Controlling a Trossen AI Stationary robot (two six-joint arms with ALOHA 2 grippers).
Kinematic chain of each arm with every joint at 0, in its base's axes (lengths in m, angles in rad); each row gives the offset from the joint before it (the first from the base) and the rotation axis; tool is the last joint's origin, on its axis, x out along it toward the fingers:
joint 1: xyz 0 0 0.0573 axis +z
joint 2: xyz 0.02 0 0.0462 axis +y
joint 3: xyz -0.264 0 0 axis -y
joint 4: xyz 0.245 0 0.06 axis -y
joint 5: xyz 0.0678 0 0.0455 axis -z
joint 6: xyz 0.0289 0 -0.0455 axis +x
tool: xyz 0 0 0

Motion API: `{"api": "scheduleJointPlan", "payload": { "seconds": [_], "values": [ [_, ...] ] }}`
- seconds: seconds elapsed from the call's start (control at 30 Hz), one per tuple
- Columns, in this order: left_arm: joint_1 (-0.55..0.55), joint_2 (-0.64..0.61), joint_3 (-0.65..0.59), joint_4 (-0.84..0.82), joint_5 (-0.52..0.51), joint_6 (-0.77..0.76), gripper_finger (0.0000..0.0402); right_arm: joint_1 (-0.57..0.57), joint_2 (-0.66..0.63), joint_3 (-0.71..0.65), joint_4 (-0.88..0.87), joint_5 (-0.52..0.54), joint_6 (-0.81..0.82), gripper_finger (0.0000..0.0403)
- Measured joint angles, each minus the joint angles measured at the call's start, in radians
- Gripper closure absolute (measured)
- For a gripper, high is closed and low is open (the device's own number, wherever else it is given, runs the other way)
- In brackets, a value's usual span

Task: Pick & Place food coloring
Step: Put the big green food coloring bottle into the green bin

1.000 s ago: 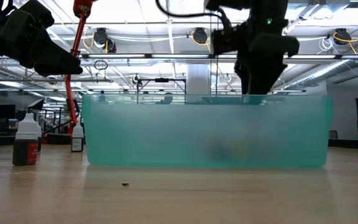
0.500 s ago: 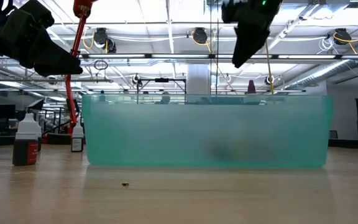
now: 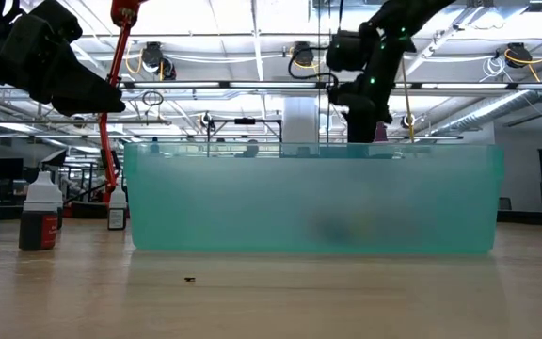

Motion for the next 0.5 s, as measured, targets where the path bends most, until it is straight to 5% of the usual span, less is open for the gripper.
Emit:
{"api": "scheduleJointPlan", "payload": {
  "seconds": [0.5],
  "values": [
    [0.0,0.0,0.0,0.0,0.0,0.0,0.0165,0.036,0.136,0.0,0.024,-0.024,-0.019,0.0165]
  ]
}}
